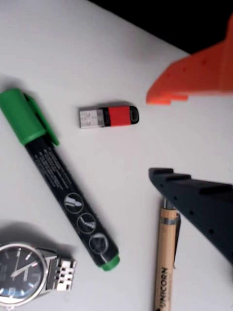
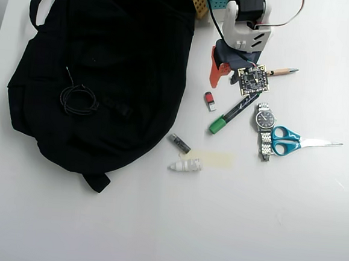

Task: Put the usb stick into the black bag

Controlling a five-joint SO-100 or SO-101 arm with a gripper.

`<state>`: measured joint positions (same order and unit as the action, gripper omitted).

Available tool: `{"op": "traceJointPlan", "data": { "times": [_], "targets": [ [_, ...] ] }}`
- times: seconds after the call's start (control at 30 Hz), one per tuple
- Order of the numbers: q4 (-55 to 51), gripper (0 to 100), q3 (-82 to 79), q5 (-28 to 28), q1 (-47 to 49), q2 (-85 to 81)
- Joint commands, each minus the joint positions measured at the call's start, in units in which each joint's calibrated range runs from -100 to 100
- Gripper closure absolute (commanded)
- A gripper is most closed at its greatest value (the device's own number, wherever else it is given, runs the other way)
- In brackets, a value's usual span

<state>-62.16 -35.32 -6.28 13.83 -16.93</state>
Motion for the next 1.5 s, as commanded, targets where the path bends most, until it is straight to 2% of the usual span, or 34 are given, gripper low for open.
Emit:
{"op": "traceJointPlan", "data": {
  "times": [0.0, 0.13, 0.43, 0.77, 1.13, 1.47],
  "targets": [
    [2.13, 80, 1.0, -0.33, 0.82, 0.33],
    [4.97, 80, -0.43, -0.38, 1.05, 2.32],
    [10.05, 77, -0.52, -5.0, 0.53, 7.55],
    [10.4, 77, -2.95, -5.21, 0.38, 7.89],
    [19.61, 78, -7.35, -5.21, -1.34, 7.89],
    [19.7, 77, -7.71, -5.21, -1.42, 7.89]
  ]
}}
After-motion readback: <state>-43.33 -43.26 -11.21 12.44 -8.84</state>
